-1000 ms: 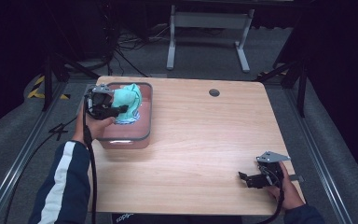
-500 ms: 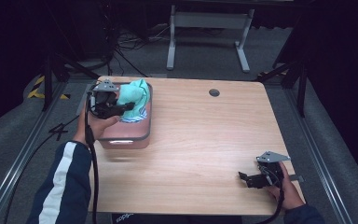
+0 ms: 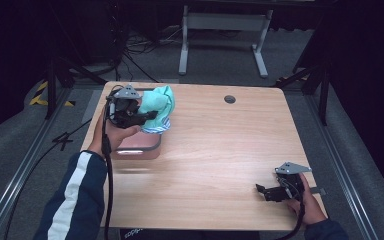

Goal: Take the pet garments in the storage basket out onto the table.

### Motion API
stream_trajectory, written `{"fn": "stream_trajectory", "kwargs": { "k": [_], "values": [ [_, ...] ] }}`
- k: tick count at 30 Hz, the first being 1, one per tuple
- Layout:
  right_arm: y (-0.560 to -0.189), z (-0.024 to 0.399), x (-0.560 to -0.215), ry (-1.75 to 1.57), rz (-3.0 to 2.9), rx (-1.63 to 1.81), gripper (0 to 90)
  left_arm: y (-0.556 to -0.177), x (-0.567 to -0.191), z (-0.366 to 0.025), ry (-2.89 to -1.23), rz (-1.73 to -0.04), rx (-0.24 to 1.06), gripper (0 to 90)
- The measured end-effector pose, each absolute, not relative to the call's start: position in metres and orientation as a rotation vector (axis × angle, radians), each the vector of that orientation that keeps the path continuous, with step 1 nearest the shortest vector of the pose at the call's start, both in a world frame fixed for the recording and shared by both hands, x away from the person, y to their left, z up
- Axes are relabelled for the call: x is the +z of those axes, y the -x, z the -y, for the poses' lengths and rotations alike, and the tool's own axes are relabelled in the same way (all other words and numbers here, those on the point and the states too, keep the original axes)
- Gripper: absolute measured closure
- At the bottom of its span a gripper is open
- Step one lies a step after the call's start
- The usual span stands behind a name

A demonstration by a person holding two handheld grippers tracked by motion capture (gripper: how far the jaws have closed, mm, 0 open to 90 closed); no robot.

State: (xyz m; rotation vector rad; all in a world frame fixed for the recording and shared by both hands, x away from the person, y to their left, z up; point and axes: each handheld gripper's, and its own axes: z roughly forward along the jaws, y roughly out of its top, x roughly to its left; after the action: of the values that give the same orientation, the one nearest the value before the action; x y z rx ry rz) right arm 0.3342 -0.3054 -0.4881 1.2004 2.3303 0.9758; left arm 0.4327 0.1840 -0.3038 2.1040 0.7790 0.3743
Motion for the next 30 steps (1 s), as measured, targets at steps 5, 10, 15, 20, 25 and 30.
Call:
{"fn": "stream_trajectory", "kwargs": {
  "k": [5, 10, 15, 20, 25, 30],
  "values": [
    [-0.334, 0.305, -0.488, -1.201, -2.33, 0.976, 0.0, -0.431, -0.304, -0.172, -2.118, -0.759, 0.357, 75.6],
    [-0.334, 0.305, -0.488, -1.2, -2.33, 0.976, 0.0, -0.43, -0.315, -0.149, -2.128, -0.723, 0.318, 75.5],
    [-0.334, 0.305, -0.488, -1.2, -2.33, 0.976, 0.1, -0.428, -0.322, -0.132, -2.17, -0.679, 0.292, 75.5],
    [-0.334, 0.305, -0.488, -1.2, -2.33, 0.976, 0.1, -0.426, -0.331, -0.109, -2.203, -0.637, 0.261, 75.5],
    [-0.334, 0.306, -0.488, -1.201, -2.332, 0.976, 0.1, -0.425, -0.341, -0.094, -2.225, -0.617, 0.243, 75.5],
    [-0.333, 0.306, -0.488, -1.2, -2.332, 0.977, 0.1, -0.427, -0.353, -0.083, -2.238, -0.604, 0.201, 75.4]
  ]
}}
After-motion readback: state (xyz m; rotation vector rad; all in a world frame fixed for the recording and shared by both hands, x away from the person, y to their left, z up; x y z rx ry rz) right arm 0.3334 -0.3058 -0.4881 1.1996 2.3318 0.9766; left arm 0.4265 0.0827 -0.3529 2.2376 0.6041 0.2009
